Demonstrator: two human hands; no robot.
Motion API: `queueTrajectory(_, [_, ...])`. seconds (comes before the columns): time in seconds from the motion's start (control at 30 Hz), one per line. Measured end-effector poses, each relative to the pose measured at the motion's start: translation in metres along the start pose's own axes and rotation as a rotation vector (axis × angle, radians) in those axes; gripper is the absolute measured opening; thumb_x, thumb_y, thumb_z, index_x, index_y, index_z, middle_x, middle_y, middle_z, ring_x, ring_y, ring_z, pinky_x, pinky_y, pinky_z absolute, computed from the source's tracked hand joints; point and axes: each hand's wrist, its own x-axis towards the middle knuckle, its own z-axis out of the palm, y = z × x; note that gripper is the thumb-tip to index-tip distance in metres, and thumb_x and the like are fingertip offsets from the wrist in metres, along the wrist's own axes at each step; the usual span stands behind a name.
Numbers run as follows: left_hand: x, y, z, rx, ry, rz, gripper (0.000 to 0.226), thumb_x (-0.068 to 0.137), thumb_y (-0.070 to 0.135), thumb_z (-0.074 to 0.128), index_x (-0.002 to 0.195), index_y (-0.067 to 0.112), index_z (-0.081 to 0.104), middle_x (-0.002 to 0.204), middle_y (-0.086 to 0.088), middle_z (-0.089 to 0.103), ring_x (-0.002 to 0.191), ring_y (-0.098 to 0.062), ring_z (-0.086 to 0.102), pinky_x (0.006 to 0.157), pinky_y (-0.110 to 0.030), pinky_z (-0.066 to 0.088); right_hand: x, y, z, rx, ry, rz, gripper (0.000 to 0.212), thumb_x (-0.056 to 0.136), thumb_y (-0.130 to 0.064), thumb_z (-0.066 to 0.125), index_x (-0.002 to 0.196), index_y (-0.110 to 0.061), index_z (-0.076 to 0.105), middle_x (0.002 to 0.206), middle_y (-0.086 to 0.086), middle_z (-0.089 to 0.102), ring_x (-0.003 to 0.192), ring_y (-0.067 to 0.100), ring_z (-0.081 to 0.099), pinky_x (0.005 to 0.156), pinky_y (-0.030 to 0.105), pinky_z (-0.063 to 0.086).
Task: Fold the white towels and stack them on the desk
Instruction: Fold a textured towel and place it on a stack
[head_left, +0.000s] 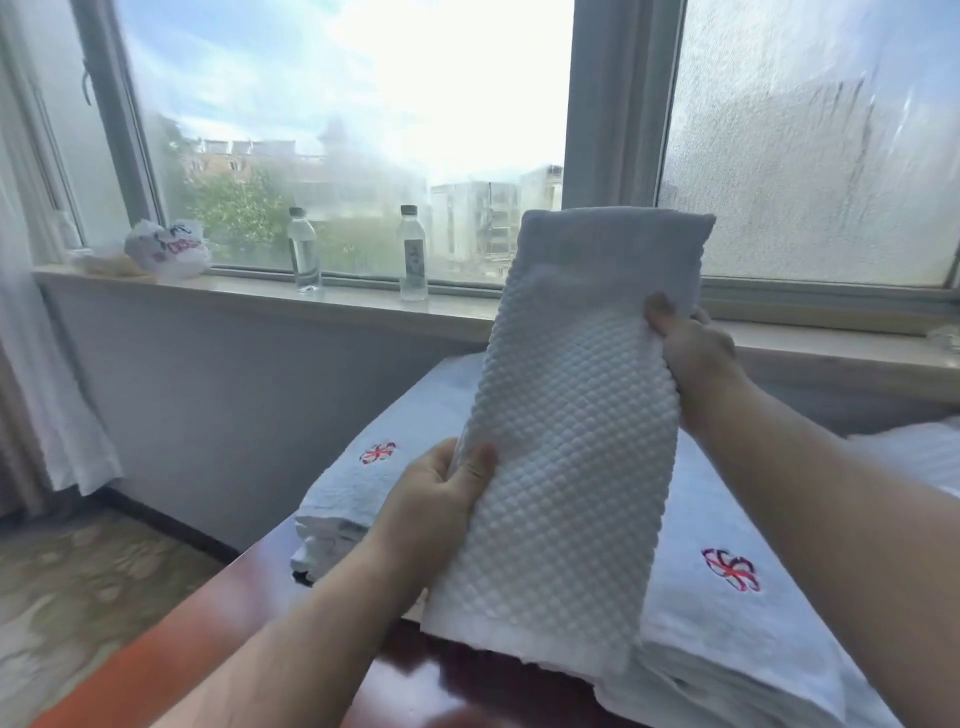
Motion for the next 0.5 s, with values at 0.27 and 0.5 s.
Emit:
queueTrajectory(0.27, [0.051, 0.007, -0.010, 0.127, 0.099, -0.364, 0.054, 0.085, 0.059, 0.070, 0.113, 0.013, 0.073, 0.106, -0.006, 0.077, 0.099, -0.028, 0.073, 0.095, -0.041, 0.055, 0.072, 0.057, -0.007, -0.144, 0.073, 0.306, 0.024, 0.094, -0.016, 0.062, 0.111, -0.001, 0.068, 0.104, 0.012, 0.075, 0.090, 0.027, 0.074, 0.068, 0.032, 0.060])
queueTrajectory(0.5, [0.058, -0.022, -0.009, 0.348, 0.077, -0.427, 0.052, 0.095, 0.059, 0.056, 0.117, 0.015, 0.072, 0.113, -0.001, 0.074, 0.106, -0.025, 0.069, 0.103, -0.043, 0.049, 0.084, 0.117, -0.035, -0.297, 0.137, 0.388, 0.031, 0.076, -0.022, 0.071, 0.101, -0.003, 0.069, 0.078, 0.009, 0.077, 0.070, 0.029, 0.076, 0.069, 0.043, 0.062])
